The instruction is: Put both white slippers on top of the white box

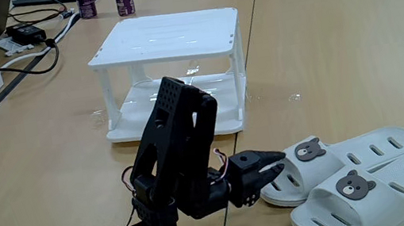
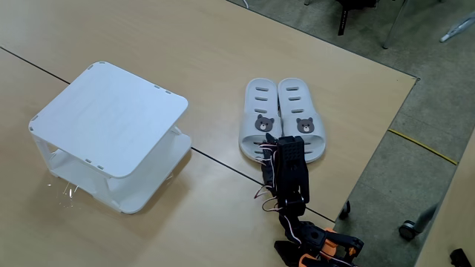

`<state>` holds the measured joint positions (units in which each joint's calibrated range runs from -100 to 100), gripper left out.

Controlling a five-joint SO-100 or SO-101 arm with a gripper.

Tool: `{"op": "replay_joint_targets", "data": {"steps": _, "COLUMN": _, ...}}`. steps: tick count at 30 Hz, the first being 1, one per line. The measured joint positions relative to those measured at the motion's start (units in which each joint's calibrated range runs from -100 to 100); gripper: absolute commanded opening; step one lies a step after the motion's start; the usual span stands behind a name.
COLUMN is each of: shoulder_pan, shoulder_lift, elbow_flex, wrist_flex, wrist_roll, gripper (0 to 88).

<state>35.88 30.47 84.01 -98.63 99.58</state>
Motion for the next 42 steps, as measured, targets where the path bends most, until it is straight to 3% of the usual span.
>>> {"op": "replay_joint_targets", "data": {"steps": 11, "shoulder_pan": -1.0, "shoulder_lift": 0.1, "elbow_flex": -7.9, "wrist_flex": 0.5, "wrist_roll": 0.0, "gripper": 25.8}}
{"op": "replay_joint_targets", "data": {"steps": 23, "shoulder_pan": -0.6, "shoulder_lift": 0.2, "elbow_flex": -26.8, "wrist_flex": 20.3, "wrist_roll": 0.0, "gripper": 25.6}}
{"op": "replay_joint_targets", "data": {"steps": 33, "shoulder_pan": 2.8, "shoulder_lift": 4.8, "elbow_flex": -30.9, "wrist_flex": 21.1, "wrist_roll": 0.0, "gripper": 25.1}}
{"op": "replay_joint_targets", "data": {"steps": 35, "shoulder_pan": 2.8, "shoulder_lift": 4.8, "elbow_flex": -30.9, "wrist_flex": 21.1, "wrist_roll": 0.0, "gripper": 17.8}}
{"op": "replay_joint_targets", "data": {"steps": 37, "shoulder_pan": 2.8, "shoulder_lift": 4.8, "elbow_flex": -31.3, "wrist_flex": 21.1, "wrist_roll": 0.0, "gripper": 0.5}}
{"op": "replay_joint_targets", "data": {"steps": 42, "shoulder_pan": 2.8, "shoulder_lift": 4.9, "elbow_flex": -32.7, "wrist_flex": 21.3, "wrist_roll": 0.0, "gripper": 0.7}}
